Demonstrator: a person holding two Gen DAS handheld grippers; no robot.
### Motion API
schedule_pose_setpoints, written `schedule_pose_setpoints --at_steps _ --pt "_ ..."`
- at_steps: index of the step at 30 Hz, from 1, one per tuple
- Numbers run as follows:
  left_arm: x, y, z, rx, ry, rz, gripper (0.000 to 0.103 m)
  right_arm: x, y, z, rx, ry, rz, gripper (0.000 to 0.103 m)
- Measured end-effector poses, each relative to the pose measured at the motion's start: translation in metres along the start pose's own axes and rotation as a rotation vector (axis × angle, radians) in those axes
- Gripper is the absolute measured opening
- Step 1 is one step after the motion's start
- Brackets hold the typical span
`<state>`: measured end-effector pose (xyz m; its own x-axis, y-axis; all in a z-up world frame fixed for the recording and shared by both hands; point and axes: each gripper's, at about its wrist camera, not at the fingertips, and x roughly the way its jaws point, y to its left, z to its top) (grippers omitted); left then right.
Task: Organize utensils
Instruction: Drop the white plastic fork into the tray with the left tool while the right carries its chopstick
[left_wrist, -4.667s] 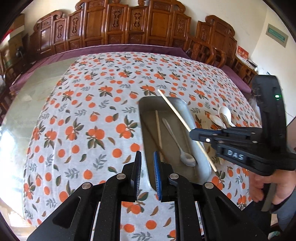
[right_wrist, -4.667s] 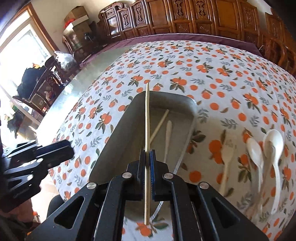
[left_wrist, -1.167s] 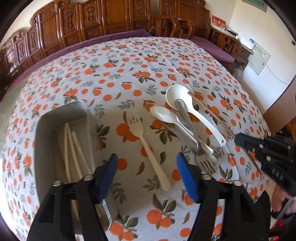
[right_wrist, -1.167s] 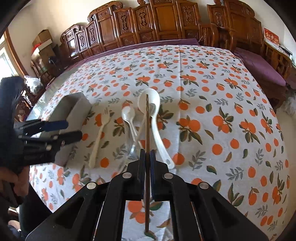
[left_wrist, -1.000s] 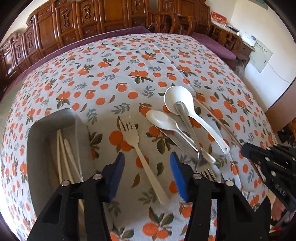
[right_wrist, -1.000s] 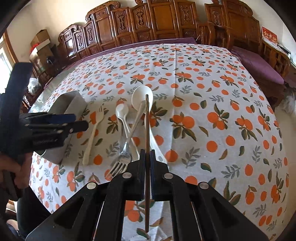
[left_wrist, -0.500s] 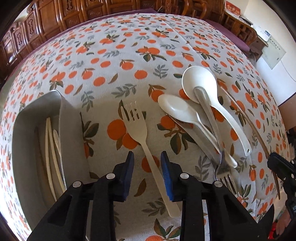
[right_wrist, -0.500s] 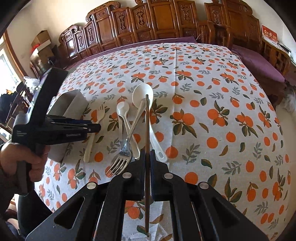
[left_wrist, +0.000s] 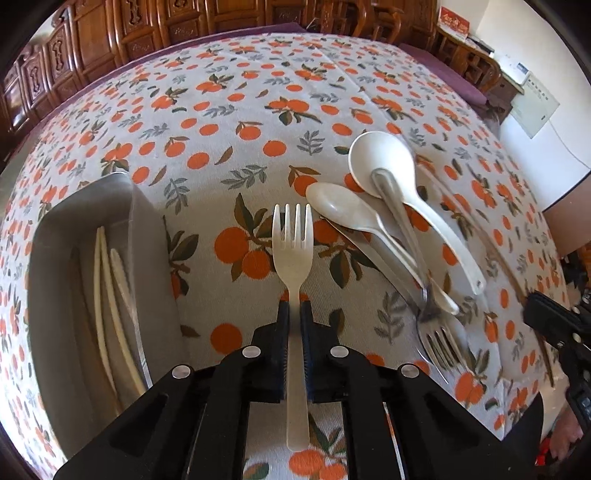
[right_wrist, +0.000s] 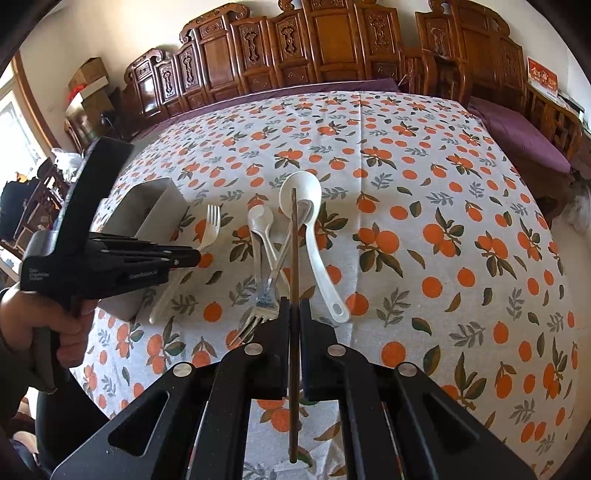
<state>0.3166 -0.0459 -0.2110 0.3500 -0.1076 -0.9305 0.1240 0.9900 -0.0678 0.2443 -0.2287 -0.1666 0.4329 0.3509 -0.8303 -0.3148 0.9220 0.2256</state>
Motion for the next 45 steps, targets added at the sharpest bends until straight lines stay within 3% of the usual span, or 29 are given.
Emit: schedule_pose_setpoints --at_steps 14,24,33,45 --pt "-0.08 0.02 -0.021 -0.011 -0.14 -0.016 0.005 -0.002 0.042 0.005 -0.047 -0.014 0.038 0.006" --pt "-0.11 0.056 -0.029 -0.059 -0.197 -0.002 0.006 0.001 0.072 0.014 -0.09 -0.016 0.065 0.006" --pt "-0.114 0.083 -0.033 -0.097 -0.212 0.02 0.006 0.004 0.083 0.018 -0.101 -0.015 0.077 0.006" --pt "-0.081 0.125 -0.034 -0.15 -0.153 0.071 0.006 0.01 0.09 0.017 -0.11 -0.001 0.088 0.006"
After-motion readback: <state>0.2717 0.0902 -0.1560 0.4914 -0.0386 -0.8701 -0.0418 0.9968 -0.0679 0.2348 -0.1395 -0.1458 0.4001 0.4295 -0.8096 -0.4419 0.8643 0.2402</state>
